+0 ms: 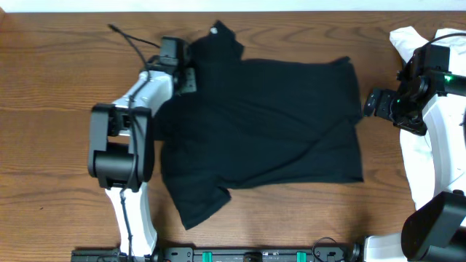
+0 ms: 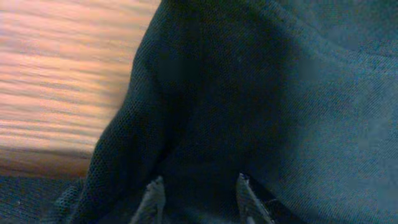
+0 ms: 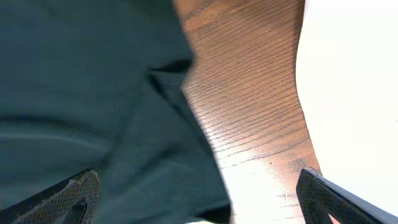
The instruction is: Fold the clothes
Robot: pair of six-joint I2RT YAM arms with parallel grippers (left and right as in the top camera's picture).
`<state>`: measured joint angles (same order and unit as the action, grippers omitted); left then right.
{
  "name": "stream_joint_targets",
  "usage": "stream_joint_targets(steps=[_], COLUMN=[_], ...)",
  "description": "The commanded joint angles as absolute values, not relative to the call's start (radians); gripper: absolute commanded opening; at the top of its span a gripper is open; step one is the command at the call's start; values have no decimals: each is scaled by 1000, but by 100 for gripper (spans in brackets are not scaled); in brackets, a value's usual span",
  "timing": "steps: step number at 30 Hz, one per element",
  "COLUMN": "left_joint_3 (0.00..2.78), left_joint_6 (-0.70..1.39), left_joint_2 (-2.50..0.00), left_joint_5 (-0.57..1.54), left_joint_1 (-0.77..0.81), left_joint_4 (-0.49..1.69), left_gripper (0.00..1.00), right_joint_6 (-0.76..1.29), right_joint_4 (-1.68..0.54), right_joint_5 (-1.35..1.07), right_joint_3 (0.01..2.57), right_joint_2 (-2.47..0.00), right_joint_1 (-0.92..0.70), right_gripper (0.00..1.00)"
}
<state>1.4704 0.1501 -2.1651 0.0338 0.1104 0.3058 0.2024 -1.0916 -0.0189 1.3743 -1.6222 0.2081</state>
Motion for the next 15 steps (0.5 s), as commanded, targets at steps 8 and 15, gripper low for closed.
stream_joint_targets(steps=[8,15], left_joint_3=[1622,1691], left_joint_6=[135,361], left_joint_2=[-2137,-1914], left_joint_5=[70,97], left_joint_1=[101,119], left_joint_4=[401,584], left_gripper=[74,81], right_joint_6=[204,204], right_joint_4=[-1092,-1092], right_joint_5=[-7,-7], right_joint_3=[1376,1376], right_joint_2=[-1623,-1623], right_joint_1=[216,216], right_gripper=[99,99])
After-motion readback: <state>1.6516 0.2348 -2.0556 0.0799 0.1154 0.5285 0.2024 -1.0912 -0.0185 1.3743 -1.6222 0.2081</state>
